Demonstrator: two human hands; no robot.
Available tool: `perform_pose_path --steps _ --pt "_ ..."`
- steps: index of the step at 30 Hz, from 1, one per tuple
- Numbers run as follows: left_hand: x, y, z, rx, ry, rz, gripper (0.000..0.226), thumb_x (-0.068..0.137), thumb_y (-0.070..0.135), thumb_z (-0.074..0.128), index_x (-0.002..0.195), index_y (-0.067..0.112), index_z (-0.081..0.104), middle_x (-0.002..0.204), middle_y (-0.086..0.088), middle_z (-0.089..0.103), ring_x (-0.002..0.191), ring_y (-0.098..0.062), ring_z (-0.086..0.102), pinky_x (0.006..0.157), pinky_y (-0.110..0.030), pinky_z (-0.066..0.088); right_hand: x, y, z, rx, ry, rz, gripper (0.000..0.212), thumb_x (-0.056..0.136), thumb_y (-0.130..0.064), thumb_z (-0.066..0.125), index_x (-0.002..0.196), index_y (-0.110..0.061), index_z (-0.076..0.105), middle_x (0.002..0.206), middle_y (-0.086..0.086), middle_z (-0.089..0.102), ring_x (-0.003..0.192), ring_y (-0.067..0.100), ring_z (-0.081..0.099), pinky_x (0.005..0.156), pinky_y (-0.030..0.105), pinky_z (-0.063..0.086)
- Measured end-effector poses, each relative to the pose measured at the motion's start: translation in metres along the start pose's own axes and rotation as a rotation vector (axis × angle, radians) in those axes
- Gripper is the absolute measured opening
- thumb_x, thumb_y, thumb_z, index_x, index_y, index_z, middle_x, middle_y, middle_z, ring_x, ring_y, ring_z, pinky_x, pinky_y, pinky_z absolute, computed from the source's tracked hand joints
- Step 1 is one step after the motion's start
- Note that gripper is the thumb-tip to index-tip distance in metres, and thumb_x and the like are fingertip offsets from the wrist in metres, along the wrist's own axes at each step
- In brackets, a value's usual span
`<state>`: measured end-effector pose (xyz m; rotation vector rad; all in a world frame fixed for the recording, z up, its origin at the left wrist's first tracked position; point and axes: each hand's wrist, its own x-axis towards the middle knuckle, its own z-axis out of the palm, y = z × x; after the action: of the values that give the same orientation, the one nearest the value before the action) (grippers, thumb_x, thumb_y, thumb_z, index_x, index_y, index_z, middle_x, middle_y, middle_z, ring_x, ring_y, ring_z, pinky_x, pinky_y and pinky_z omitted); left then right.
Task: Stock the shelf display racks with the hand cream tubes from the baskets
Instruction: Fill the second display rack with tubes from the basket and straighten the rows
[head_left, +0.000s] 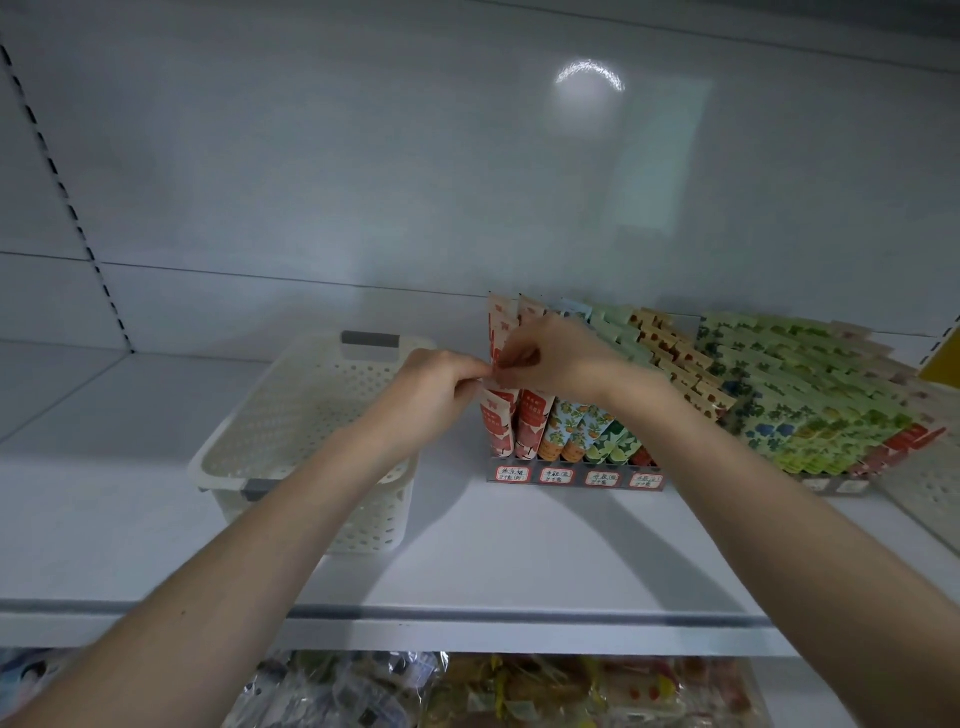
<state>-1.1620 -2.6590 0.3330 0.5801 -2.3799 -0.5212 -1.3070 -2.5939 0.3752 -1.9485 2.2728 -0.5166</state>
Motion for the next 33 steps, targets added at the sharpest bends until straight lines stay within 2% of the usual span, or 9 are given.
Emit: perform_pose_path --steps 3,9,13,15,20,24,27,33 --pt "0.000 -0.001 0.001 0.033 -0.007 0.007 0.022 0.090 0.001 0.054 0.105 0.002 0.070 0.100 -0.016 0.070 0.092 -0.027 0.064 0.067 -0.015 0.035 0.001 -0.001 0.003 -0.081 0.051 0.026 0.016 0.088 -0.020 0.061 0.101 -0.015 0.069 0.103 0.000 0.066 0.097 0.018 0.061 0.083 0.031 0.049" --pt "0.000 0.000 0.001 0.014 0.003 0.041 0.017 0.085 -0.003 0.060 0.094 0.000 0.073 0.096 -0.014 0.071 0.089 -0.025 0.065 0.068 -0.003 0.032 0.009 0.001 0.008 -0.247 0.181 0.067 0.021 0.093 -0.017 0.050 0.109 -0.015 0.064 0.113 0.005 0.064 0.103 0.023 0.059 0.071 0.028 0.041" --pt "0.002 -0.001 0.002 0.012 -0.012 0.033 0.016 0.087 0.001 0.060 0.096 0.002 0.073 0.098 -0.012 0.071 0.086 -0.017 0.062 0.067 0.001 0.031 0.014 0.000 0.009 -0.266 0.199 0.078 0.022 0.093 -0.014 0.049 0.109 -0.014 0.065 0.115 0.006 0.063 0.104 0.023 0.059 0.073 0.028 0.042" --pt "0.003 -0.001 0.003 0.006 -0.013 0.026 0.016 0.087 0.002 0.060 0.096 0.002 0.073 0.098 -0.012 0.072 0.085 -0.015 0.061 0.067 -0.002 0.033 0.015 0.000 0.010 -0.290 0.202 0.081 0.022 0.094 -0.014 0.049 0.108 -0.015 0.065 0.115 0.006 0.062 0.104 0.023 0.059 0.073 0.027 0.043" --pt "0.005 -0.001 0.006 0.006 -0.007 0.019 0.016 0.087 0.002 0.059 0.096 0.001 0.072 0.099 -0.014 0.071 0.092 -0.026 0.064 0.068 -0.006 0.032 0.014 0.003 0.010 -0.294 0.179 0.088 0.021 0.093 -0.015 0.050 0.106 -0.016 0.066 0.113 0.005 0.063 0.103 0.023 0.059 0.071 0.027 0.041" --pt "0.009 -0.003 0.008 0.036 0.002 0.036 0.016 0.086 0.002 0.061 0.097 0.000 0.072 0.099 -0.018 0.069 0.094 -0.031 0.063 0.071 -0.013 0.032 0.011 0.006 0.004 -0.137 0.176 0.079 0.019 0.090 -0.014 0.054 0.099 -0.008 0.069 0.104 0.007 0.067 0.096 0.023 0.062 0.080 0.035 0.050" --pt "0.016 -0.004 0.009 0.069 -0.024 0.051 0.018 0.087 0.002 0.059 0.100 0.000 0.071 0.102 -0.020 0.068 0.096 -0.032 0.062 0.071 -0.016 0.031 0.002 0.009 -0.004 -0.006 0.228 0.090 0.020 0.090 -0.016 0.056 0.104 -0.009 0.069 0.106 0.005 0.067 0.097 0.021 0.062 0.088 0.038 0.048" --pt "0.033 -0.008 0.014 0.112 -0.096 0.039 0.021 0.091 0.006 0.055 0.106 0.002 0.070 0.105 -0.016 0.067 0.100 -0.030 0.060 0.081 -0.026 0.040 -0.021 0.024 -0.008 -0.002 0.240 0.121 0.020 0.092 -0.022 0.056 0.102 -0.012 0.070 0.101 0.002 0.069 0.090 0.018 0.063 0.086 0.036 0.051"
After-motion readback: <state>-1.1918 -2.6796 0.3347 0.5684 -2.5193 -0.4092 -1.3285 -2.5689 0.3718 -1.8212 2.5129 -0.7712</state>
